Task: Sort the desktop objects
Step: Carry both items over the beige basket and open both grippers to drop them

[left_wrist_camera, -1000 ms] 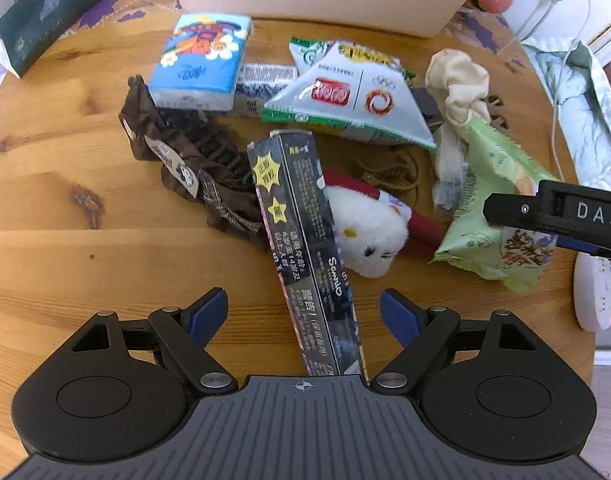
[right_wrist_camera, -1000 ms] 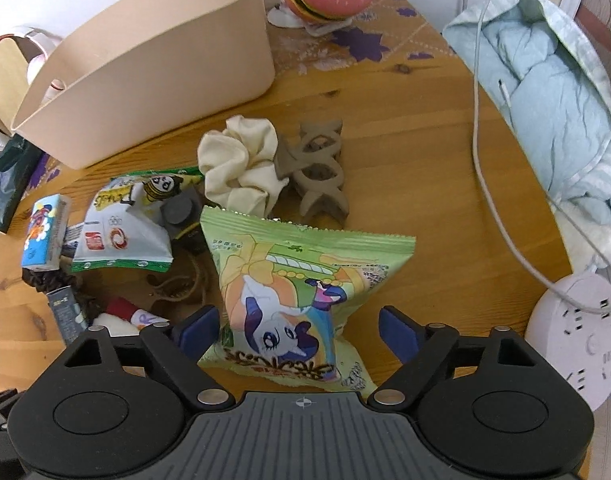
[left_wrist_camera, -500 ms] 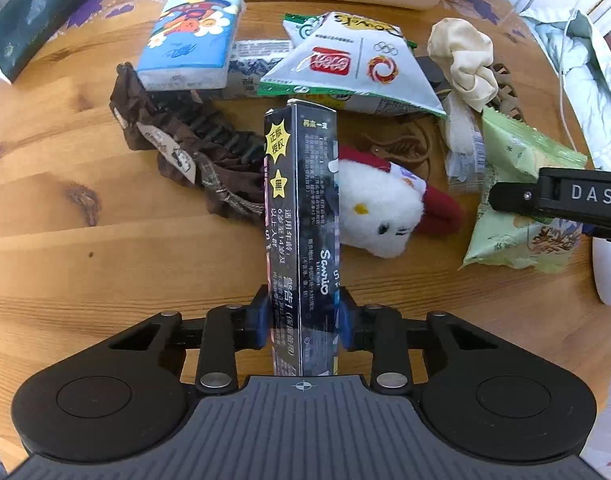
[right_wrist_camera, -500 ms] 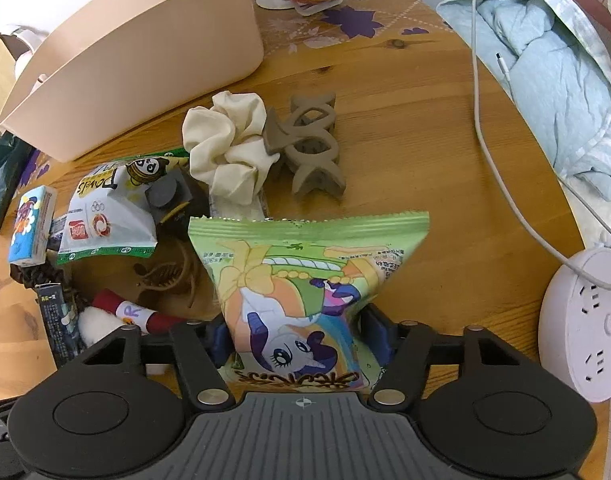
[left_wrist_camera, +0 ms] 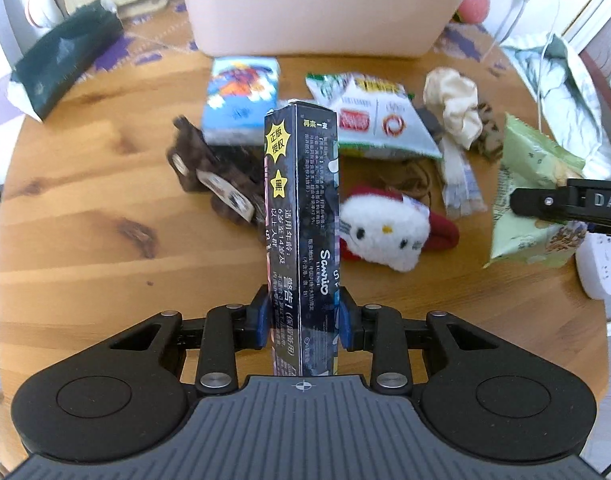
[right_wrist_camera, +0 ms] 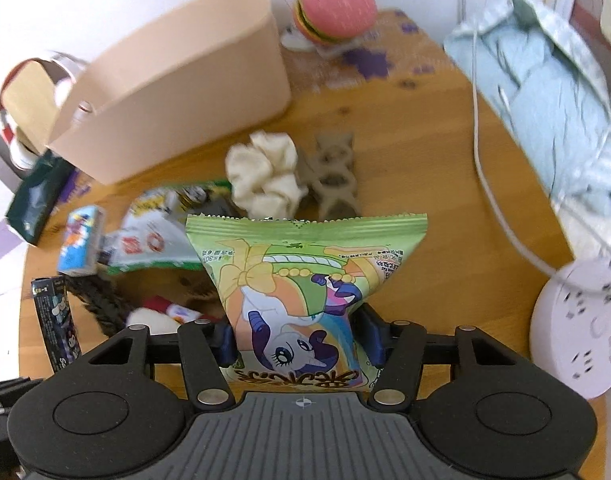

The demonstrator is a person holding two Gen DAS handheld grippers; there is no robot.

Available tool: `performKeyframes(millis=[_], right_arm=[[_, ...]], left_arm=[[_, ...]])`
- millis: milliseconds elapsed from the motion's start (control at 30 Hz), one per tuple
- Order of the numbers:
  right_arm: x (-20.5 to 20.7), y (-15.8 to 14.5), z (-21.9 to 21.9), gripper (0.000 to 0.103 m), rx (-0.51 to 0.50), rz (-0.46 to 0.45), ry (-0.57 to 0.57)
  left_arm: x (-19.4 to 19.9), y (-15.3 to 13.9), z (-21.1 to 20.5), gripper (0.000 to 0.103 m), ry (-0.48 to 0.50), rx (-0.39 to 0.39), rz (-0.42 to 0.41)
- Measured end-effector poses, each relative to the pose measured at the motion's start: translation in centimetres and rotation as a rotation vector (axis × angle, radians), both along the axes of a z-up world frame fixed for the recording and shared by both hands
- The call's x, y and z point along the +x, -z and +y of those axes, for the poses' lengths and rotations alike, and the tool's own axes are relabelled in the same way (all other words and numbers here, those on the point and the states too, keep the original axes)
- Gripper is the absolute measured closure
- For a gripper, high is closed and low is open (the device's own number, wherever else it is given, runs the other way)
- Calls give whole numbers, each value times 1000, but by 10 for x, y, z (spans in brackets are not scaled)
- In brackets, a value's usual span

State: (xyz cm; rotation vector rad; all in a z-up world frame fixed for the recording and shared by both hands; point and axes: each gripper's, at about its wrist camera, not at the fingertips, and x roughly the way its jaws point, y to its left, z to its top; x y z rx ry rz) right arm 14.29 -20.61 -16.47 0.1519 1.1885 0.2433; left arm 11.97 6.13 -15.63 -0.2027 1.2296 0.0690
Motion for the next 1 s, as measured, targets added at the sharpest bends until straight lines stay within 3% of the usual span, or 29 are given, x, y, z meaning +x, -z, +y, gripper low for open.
performKeyframes(millis=[433,1000], right_arm=[[21,-71,12,48,15,-174,-69],[123,-121,63,48,-1,-396,-167]], left_arm=[[43,-61,29,70,-10,31,-155],[167,-111,70,70,-68,88,-336]])
